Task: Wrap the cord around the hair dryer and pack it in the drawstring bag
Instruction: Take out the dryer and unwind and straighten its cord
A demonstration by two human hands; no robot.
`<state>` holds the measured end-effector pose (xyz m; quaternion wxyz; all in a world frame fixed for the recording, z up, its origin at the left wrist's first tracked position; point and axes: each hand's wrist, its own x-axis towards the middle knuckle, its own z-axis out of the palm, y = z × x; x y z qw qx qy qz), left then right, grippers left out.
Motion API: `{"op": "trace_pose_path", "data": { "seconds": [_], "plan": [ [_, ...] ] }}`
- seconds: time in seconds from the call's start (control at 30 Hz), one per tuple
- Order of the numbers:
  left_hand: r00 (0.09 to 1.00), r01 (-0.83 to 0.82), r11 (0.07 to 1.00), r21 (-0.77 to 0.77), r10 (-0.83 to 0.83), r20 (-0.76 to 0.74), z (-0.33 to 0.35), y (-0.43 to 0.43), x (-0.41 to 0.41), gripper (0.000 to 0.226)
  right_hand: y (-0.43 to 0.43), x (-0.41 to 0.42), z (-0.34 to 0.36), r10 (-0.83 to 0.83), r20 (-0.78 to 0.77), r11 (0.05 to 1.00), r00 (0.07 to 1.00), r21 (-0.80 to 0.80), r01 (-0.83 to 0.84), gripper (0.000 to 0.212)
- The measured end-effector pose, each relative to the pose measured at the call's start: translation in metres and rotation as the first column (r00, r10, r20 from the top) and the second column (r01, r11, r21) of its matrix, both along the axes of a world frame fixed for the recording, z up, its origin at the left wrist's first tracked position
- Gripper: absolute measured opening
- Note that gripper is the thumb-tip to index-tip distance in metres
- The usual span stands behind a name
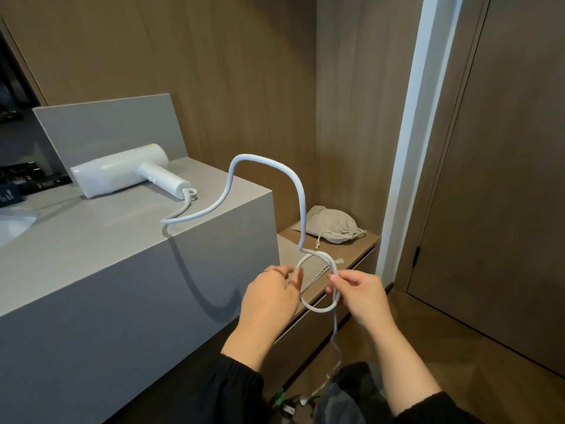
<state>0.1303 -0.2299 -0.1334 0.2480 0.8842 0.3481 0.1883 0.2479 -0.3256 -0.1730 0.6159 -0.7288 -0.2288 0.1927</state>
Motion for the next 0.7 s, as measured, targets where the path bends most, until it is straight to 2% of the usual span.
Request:
{"op": "trace_pose_path", "data": {
  "seconds": [0.07, 0.17, 0.23, 0.3, 0.37, 0.4, 0.43, 0.47, 0.53, 0.6, 0.7],
  "plan": [
    [0.993, 0.107, 0.994, 0.013, -0.106, -0.059, 0.015, -0.007, -0.016, 0.031, 0.0, 0.003, 0.005, -0.031, 0.032, 0.999, 0.999, 0.012, 0.031, 0.02],
    [0.922, 0.384, 0.921, 0.07, -0.386, 0.025, 0.042, -0.027, -0.038, 0.028, -0.001, 0.002, 0.011, -0.05, 0.106, 0.999, 0.993, -0.014, 0.052, 0.016],
    [0.841, 0.463, 0.833, 0.302, -0.521, 0.148, 0.062, -0.043, -0.045, 0.024, -0.001, -0.001, 0.014, -0.037, 0.161, 0.999, 0.986, -0.026, 0.042, 0.019],
    [0.766, 0.41, 0.675, 0.614, -0.62, 0.169, 0.075, -0.053, -0.039, 0.019, 0.0, -0.006, 0.017, -0.043, 0.225, 0.997, 0.973, -0.047, 0.054, 0.032],
    [0.789, 0.361, 0.471, 0.805, -0.615, 0.006, 0.082, -0.051, -0.02, 0.016, 0.0, -0.009, 0.018, -0.034, 0.302, 0.993, 0.953, -0.101, 0.067, 0.039],
    [0.826, 0.401, 0.419, 0.815, -0.55, -0.124, 0.086, -0.049, -0.009, 0.023, 0.0, -0.009, 0.017, -0.011, 0.311, 0.991, 0.95, -0.122, 0.052, 0.04],
    [0.852, 0.469, 0.425, 0.774, -0.448, -0.27, 0.09, -0.048, 0.001, 0.027, -0.001, -0.009, 0.018, 0.011, 0.302, 0.991, 0.953, -0.133, 0.031, 0.041],
    [0.856, 0.516, 0.476, 0.712, -0.315, -0.41, 0.094, -0.048, 0.009, 0.025, -0.002, -0.007, 0.016, 0.025, 0.287, 0.99, 0.958, -0.138, 0.015, 0.04],
    [0.843, 0.459, 0.633, 0.624, -0.089, -0.53, 0.089, -0.041, 0.019, 0.021, -0.003, -0.003, 0.016, 0.016, 0.23, 0.993, 0.973, -0.121, 0.013, 0.025],
    [0.835, 0.333, 0.766, 0.549, 0.03, -0.549, 0.072, -0.032, 0.018, 0.029, -0.006, 0.0, 0.017, -0.023, 0.186, 0.995, 0.982, -0.088, 0.04, 0.007],
    [0.877, 0.276, 0.844, 0.46, -0.026, -0.479, 0.04, -0.017, 0.011, 0.059, -0.01, 0.004, 0.02, -0.059, 0.179, 0.998, 0.982, -0.027, 0.065, 0.008]
  ]
}}
